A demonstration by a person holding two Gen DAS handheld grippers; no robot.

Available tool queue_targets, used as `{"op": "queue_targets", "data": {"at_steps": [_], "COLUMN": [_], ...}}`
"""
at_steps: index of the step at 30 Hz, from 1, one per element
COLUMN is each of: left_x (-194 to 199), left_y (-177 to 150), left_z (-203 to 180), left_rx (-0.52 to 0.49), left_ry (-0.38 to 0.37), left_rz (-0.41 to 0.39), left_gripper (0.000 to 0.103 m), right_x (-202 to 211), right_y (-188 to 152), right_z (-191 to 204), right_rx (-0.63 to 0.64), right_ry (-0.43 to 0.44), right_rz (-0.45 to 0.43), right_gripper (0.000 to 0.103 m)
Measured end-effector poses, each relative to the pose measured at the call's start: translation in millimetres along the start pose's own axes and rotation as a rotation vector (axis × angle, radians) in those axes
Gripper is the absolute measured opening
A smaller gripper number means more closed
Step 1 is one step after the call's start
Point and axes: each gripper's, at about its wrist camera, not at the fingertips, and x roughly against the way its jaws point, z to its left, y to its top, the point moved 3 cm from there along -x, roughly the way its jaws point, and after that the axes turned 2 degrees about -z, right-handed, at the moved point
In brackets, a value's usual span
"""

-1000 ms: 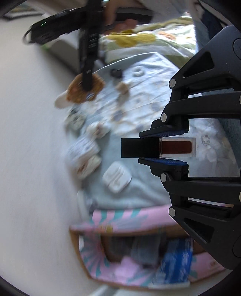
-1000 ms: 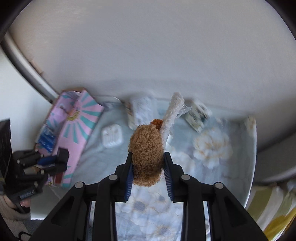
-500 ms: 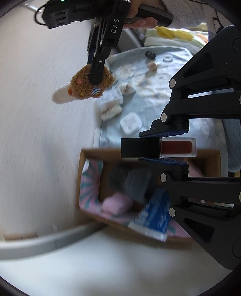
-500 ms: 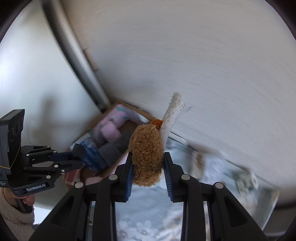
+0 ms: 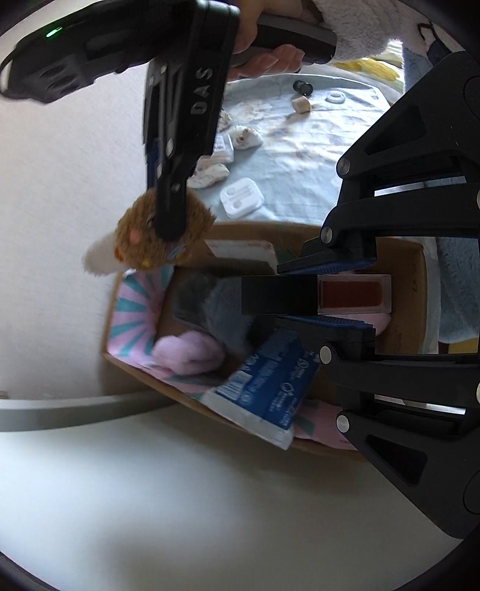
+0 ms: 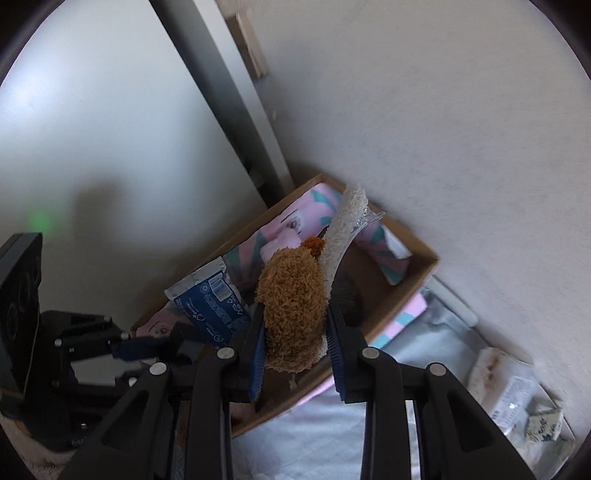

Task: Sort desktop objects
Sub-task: 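Carry lipstick and teddy bear over the cardboard box, then open both tools to drop lipstick and teddy bear into the box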

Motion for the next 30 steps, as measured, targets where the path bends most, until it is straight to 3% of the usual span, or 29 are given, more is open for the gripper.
{"op": "queue_targets", "data": {"at_steps": [7, 18, 21, 23, 25, 27, 30], "left_x": [-20, -26, -27, -29, -27, -26, -22], "left_y": [-7, 2, 2, 1, 0, -1, 0], "left_z": [11, 19, 19, 19, 17, 14, 10], "left_rx": [0.012, -0.035, -0.041, -0.044, -0.074, -0.096, -0.113], "left_ry": [-0.020, -0.040, -0.051, -0.042, -0.036, -0.046, -0.087], "left_rz": [0.046, 0.063, 0.069, 0.095, 0.087, 0.079, 0.053], "left_gripper": [0.018, 0.018, 0.020, 0.023, 0.036, 0.101, 0.103], "right_x": [-30, -41, -42, -40, -31, -20, -9], "right_y": [5, 20, 23, 24, 21, 17, 9], "right_z": [-1, -5, -6, -9, -13, -18, -19], "right_rx": [-0.028, -0.099, -0.123, -0.154, -0.200, -0.239, -0.254], "right_ry": [0.016, 0.030, 0.025, 0.022, 0.033, 0.030, -0.001], "right_rz": [0.056, 0.059, 0.039, 0.027, -0.010, -0.047, -0.078], "right_gripper": [0.028, 0.031, 0.046, 0.067, 0.072, 0.072, 0.073]}}
